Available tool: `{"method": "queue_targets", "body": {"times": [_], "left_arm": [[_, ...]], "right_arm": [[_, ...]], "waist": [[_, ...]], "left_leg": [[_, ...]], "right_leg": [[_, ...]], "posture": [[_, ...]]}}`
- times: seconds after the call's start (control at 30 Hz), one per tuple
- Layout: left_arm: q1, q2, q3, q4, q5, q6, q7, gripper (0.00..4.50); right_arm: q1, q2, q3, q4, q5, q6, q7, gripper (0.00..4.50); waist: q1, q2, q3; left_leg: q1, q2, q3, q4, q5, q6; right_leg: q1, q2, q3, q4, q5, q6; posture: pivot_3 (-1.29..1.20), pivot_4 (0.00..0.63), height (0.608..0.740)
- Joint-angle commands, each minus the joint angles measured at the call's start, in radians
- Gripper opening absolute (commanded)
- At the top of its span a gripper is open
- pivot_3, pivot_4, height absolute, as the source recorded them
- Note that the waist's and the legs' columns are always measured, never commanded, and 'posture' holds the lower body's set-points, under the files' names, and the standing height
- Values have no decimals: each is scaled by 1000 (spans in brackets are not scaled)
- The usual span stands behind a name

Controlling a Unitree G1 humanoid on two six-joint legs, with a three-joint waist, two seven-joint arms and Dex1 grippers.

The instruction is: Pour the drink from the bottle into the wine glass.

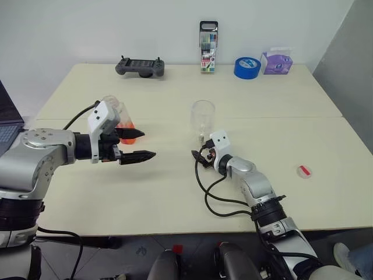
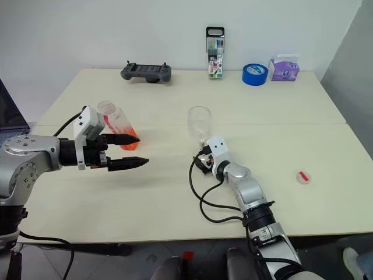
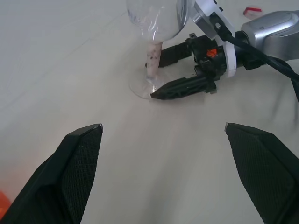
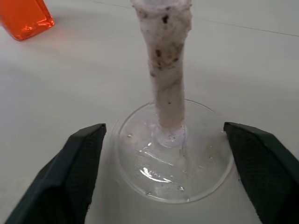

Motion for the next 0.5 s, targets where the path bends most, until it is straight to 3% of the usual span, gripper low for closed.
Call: {"method": "queue_targets", "body": {"times": [0.03,0.27,0.5], "left_arm": [[15,-19,42,14,30,-49,42,4500],[126,-110,175,6,32,-116,171,4500],[255,-227,321,7,101,-237,398,4500]], "right_arm": [[29,-31,18,-93,11,72,44,4483],[112,-174,25,-441,50,293,117,4483],[94,-422,-162,-759,214,586,220,4483]], "waist": [[0,0,0],[4,0,0],[11,0,1]], "left_leg": [[0,0,0,0,0,0],[-5,0,0,0,0,0],[-6,0,-1,0,0,0]], "right_leg": [[0,0,0,0,0,0],[-5,-5,0,-1,0,0],[-6,-6,0,0,0,0]], "posture": [[0,150,740],[0,150,740],[0,150,740]]}}
